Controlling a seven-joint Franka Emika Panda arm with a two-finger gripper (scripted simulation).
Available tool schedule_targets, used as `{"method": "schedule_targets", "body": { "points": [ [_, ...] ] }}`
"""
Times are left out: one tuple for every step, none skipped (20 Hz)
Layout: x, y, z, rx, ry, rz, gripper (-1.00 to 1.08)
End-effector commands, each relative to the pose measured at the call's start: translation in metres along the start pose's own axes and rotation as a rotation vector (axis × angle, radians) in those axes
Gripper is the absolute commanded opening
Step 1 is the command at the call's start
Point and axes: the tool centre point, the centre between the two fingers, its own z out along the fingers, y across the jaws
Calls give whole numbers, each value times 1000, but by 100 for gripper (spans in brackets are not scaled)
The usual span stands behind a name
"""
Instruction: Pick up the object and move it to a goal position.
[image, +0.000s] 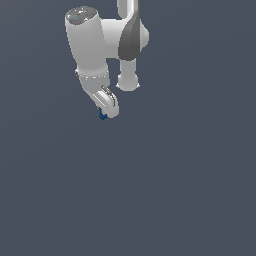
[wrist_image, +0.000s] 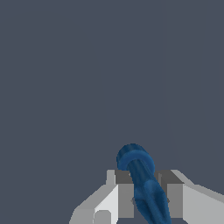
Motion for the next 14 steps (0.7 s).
{"method": "schedule_targets", "body": {
  "points": [
    [5,5,-27,-1,0,0,-100],
    [7,7,-37,-1,0,0,-100],
    [8,9,-48,-1,0,0,-100],
    [10,11,-58,-1,0,0,-100],
    [12,12,-69,-1,0,0,-100],
    [14,14,-79,-1,0,0,-100],
    [16,16,-89,-1,0,0,-100],
    [18,18,-100,-1,0,0,-100],
    [20,19,-110,-1,0,0,-100],
    [22,21,-120,-1,0,0,-100],
    [24,22,-130,-1,0,-1,-100],
    [26,24,-140,-1,0,-1,-100],
    [28,25,-150,-1,0,-1,-100],
    [30,27,-160,-1,0,-1,-100]
  ]
}}
